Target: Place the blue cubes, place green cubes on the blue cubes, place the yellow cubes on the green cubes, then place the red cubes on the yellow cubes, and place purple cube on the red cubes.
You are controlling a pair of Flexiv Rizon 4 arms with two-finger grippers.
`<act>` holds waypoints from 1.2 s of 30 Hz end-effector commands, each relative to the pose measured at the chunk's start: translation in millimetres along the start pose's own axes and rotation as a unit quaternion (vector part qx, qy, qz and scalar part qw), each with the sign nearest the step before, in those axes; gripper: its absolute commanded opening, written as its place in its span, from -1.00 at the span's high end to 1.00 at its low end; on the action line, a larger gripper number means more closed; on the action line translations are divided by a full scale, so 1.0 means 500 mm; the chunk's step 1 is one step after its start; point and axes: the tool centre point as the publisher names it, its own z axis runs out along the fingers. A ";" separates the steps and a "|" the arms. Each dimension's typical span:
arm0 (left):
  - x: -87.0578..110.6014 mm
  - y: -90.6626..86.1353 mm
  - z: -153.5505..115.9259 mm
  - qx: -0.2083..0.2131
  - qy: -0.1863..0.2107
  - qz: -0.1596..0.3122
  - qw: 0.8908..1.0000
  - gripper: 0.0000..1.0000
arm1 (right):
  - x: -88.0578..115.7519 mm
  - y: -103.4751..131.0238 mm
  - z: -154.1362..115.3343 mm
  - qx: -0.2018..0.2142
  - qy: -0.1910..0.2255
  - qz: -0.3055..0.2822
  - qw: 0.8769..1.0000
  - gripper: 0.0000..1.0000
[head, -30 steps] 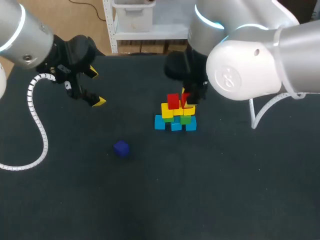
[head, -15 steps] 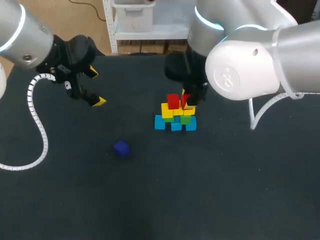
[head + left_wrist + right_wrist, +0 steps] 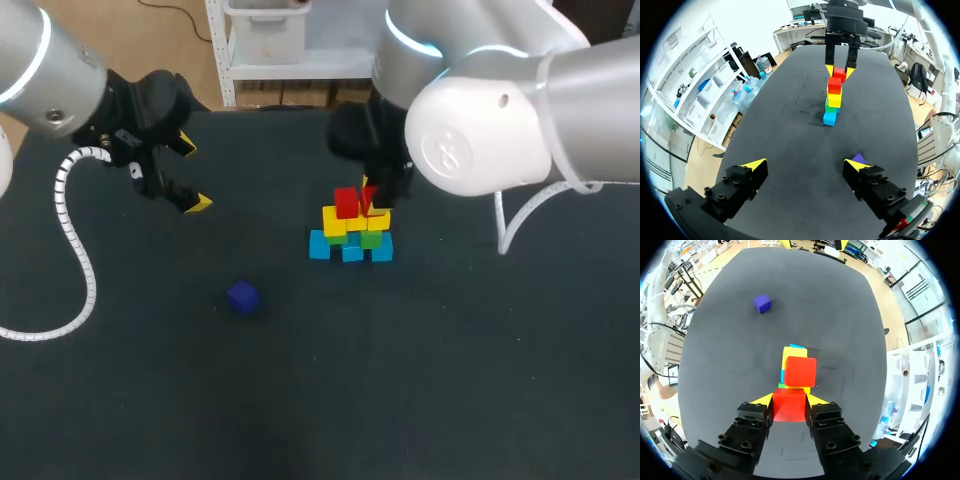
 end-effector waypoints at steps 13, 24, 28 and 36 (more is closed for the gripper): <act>0.002 0.002 0.001 0.002 -0.002 0.002 1.000 -1.00 | 0.000 -0.005 0.002 -0.005 -0.001 0.000 1.000 1.00; 0.002 0.002 0.001 0.002 -0.002 0.002 1.000 -1.00 | -0.004 -0.007 0.006 -0.007 0.000 -0.003 1.000 1.00; 0.002 0.002 0.001 0.002 -0.002 0.002 1.000 -1.00 | -0.004 -0.007 0.006 -0.007 -0.001 -0.003 1.000 1.00; 0.002 0.002 0.001 0.002 -0.002 0.002 1.000 -1.00 | -0.004 -0.006 0.007 -0.007 -0.001 -0.003 1.000 0.90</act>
